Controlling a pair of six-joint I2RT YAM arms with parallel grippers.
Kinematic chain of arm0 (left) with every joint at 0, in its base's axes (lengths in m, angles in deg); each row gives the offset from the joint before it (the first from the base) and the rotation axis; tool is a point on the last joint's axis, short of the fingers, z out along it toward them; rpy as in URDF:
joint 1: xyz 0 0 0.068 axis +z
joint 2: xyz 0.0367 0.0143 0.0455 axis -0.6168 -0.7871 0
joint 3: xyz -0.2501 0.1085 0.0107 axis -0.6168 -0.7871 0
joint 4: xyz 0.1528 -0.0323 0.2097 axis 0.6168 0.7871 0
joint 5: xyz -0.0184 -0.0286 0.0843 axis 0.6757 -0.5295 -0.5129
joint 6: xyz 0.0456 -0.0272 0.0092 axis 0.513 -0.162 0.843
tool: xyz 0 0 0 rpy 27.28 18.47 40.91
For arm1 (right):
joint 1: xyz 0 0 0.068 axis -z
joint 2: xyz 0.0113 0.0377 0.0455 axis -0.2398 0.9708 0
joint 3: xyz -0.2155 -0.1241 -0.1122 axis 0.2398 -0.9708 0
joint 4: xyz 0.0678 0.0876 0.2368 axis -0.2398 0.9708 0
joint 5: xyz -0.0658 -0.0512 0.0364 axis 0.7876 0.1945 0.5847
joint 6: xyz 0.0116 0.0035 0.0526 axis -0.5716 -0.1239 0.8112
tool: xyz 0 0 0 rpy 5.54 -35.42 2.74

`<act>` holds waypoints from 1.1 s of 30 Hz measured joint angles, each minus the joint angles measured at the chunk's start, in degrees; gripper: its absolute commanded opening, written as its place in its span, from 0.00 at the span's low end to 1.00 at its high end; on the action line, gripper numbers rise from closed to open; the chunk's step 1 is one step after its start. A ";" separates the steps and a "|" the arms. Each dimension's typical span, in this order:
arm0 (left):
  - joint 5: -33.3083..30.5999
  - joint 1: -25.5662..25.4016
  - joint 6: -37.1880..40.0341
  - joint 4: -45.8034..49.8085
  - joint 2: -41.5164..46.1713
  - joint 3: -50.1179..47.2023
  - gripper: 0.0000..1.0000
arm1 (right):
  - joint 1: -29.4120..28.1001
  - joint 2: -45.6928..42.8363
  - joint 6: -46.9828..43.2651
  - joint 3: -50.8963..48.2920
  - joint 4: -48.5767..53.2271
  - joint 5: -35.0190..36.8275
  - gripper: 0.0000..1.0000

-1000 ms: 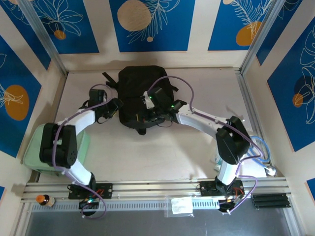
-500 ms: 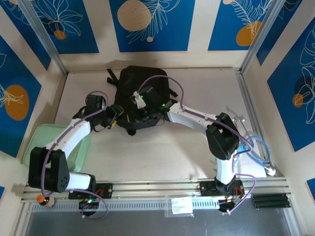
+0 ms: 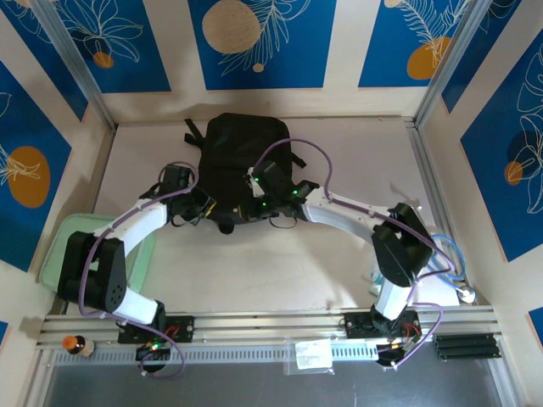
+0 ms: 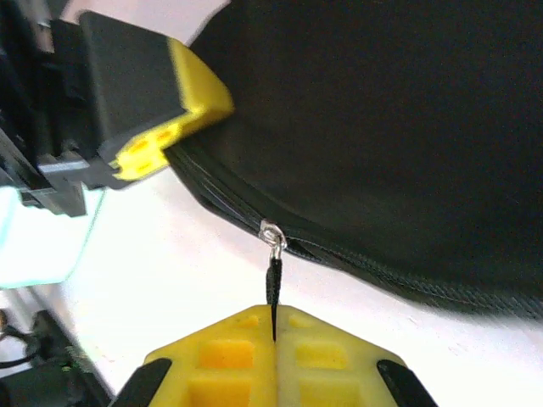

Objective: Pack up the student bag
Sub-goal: Zip the student bag at the center of the table.

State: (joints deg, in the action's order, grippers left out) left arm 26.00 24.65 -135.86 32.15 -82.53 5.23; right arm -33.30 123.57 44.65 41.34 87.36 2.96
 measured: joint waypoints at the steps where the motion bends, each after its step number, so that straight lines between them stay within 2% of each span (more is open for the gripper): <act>1: -0.11 0.00 0.07 0.00 -0.15 0.15 0.00 | 0.07 -1.27 0.46 -1.09 0.33 1.62 0.00; 7: -0.48 -0.04 1.05 0.00 -0.50 0.28 0.00 | 2.73 -6.73 4.20 -7.15 2.49 9.05 0.00; 17: -0.87 -0.04 4.39 0.39 -0.50 0.35 0.01 | 10.29 -5.60 4.90 -5.46 4.70 8.68 0.00; 19: -1.22 -0.02 5.40 0.63 -0.50 0.35 0.08 | 11.21 -4.55 4.31 -3.67 5.49 8.33 0.00; 24: -3.61 0.13 12.66 3.50 1.33 0.42 0.39 | 12.17 -4.15 2.08 -2.54 6.43 6.56 0.00; 26: -4.90 0.31 16.83 5.40 3.56 0.63 0.46 | 12.33 -4.15 1.36 -2.54 6.71 5.66 0.00; 33: -4.55 -1.07 31.52 10.80 7.89 7.17 0.55 | 12.83 -4.17 0.42 -2.54 6.82 3.37 0.00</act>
State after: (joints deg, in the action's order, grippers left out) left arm 21.46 23.58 -104.34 42.94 -74.64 12.40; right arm -20.47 119.40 45.07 38.80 94.18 6.32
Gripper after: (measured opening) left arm 0.537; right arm 0.044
